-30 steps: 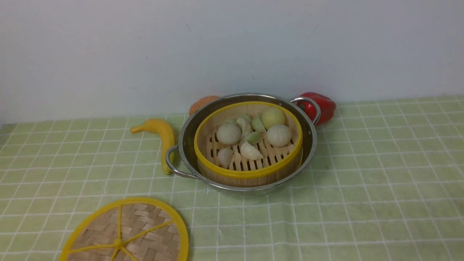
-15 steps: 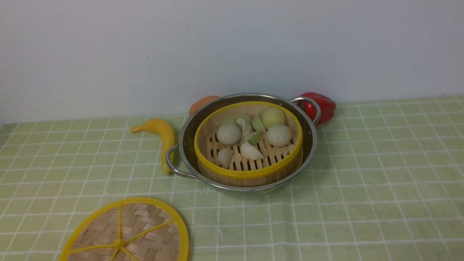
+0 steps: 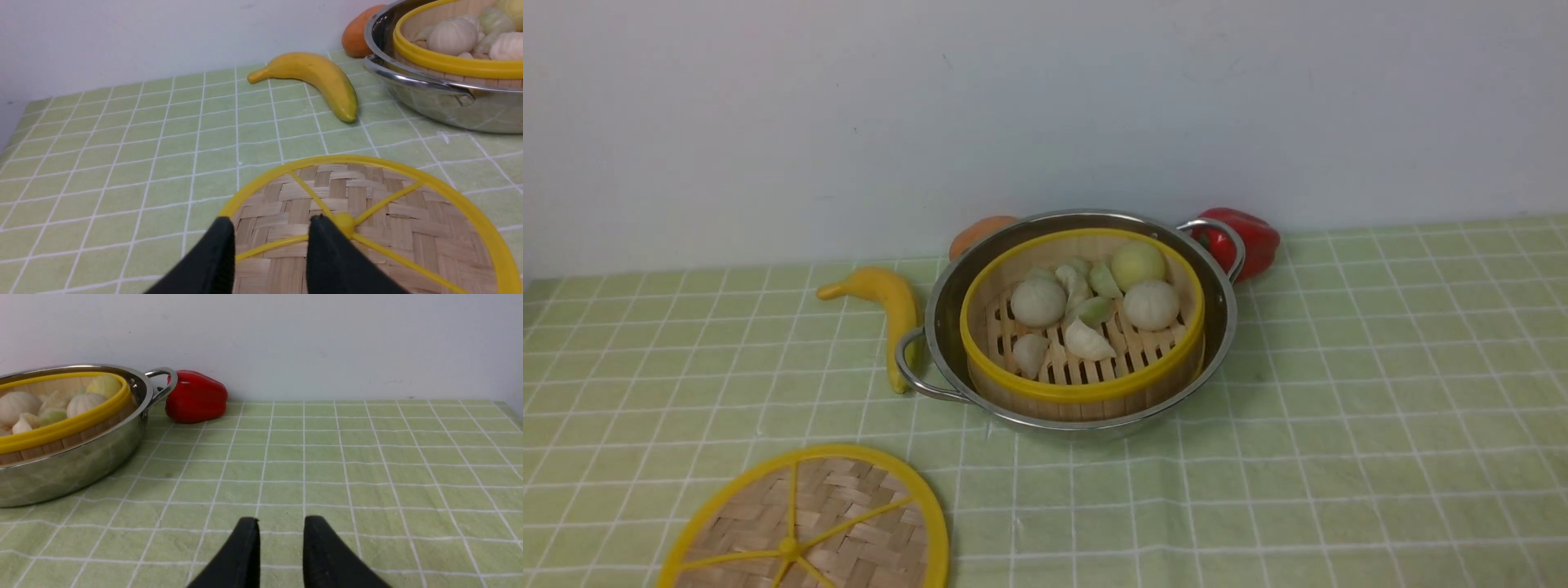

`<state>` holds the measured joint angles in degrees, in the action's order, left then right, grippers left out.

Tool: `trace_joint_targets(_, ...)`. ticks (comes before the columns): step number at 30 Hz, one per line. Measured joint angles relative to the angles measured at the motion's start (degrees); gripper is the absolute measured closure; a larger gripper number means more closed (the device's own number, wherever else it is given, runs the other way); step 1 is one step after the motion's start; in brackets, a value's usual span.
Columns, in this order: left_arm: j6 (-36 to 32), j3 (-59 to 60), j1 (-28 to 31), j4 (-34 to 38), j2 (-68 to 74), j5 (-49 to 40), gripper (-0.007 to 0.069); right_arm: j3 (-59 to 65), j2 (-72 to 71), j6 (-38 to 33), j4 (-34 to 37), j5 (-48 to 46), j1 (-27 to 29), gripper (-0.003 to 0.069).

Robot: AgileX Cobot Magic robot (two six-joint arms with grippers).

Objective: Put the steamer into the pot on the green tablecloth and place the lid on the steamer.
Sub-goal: 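Grasp the bamboo steamer lid lying on the table by its centre knob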

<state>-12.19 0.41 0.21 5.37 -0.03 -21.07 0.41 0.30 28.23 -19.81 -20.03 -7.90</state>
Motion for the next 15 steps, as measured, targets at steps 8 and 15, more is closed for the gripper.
trace_joint_targets(8,0.0,0.0,0.0,0.0,0.0,0.0,0.0382,0.0,0.0,0.0,0.0,0.0,0.0,0.0454)
trace_joint_targets(15,0.0,0.0,0.0,0.0,0.0,0.0,0.0382,0.0,0.0,0.0,0.0,0.0,0.0,0.0438)
